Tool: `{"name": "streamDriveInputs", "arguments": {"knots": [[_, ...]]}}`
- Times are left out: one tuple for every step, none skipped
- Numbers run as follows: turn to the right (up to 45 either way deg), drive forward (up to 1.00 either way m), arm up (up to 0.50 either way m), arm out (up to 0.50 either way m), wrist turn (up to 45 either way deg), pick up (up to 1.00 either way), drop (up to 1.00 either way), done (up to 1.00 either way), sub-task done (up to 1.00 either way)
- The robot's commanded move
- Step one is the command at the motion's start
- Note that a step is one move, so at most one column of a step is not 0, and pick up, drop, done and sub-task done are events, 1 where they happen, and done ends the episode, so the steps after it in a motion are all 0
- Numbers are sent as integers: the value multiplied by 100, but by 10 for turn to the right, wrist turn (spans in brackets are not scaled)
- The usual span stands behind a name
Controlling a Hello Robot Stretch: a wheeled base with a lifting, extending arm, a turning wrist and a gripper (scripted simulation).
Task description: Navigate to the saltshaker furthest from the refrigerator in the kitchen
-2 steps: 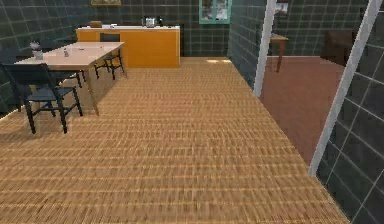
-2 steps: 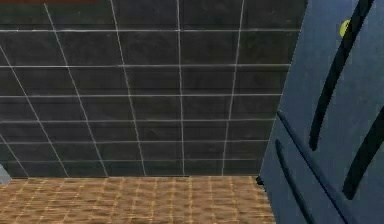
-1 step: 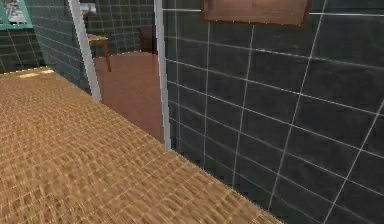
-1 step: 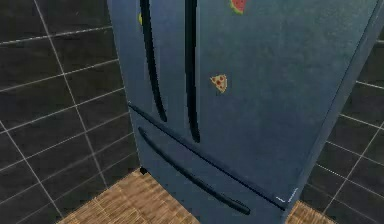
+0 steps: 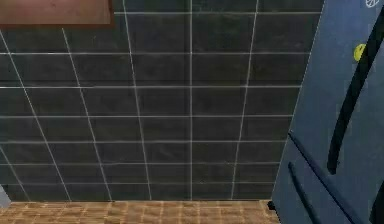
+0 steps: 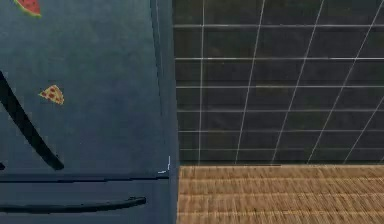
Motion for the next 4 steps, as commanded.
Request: {"name": "streamDriveInputs", "arguments": {"knots": [[-450, 0, 0, 0, 0, 0, 0, 0, 0], [-450, 0, 0, 0, 0, 0, 0, 0, 0], [-450, 0, 0, 0, 0, 0, 0, 0, 0], [-30, 0, 0, 0, 0, 0, 0, 0, 0]]}}
